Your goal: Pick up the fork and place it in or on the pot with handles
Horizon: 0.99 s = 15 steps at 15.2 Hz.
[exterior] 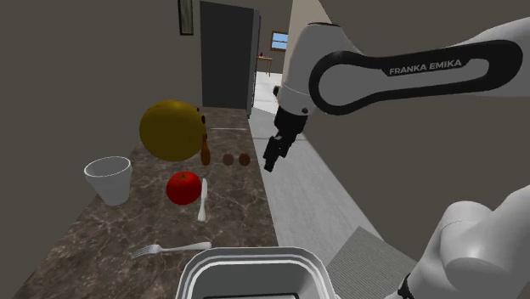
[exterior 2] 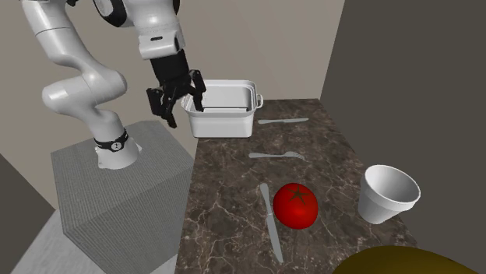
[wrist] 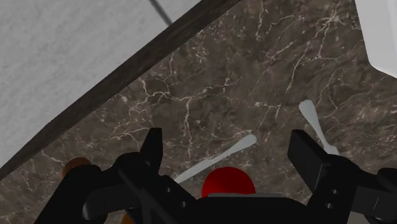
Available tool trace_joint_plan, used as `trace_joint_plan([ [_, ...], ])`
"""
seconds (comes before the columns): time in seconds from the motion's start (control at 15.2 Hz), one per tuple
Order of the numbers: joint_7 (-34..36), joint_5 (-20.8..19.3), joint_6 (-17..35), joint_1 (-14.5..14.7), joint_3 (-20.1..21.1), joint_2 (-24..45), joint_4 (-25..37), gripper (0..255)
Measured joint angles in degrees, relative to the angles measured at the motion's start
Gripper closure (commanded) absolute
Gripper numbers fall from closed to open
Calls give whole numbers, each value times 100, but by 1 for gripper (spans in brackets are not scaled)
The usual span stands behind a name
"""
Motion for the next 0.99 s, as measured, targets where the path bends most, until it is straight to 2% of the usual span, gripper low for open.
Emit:
trace_joint_plan([
  [0.46,591,-393,591,152,646,1245,600,0],
  [0.79,1062,-926,876,283,986,2224,1169,0],
  [0.99,1445,-1358,999,457,1147,2893,1590,0],
])
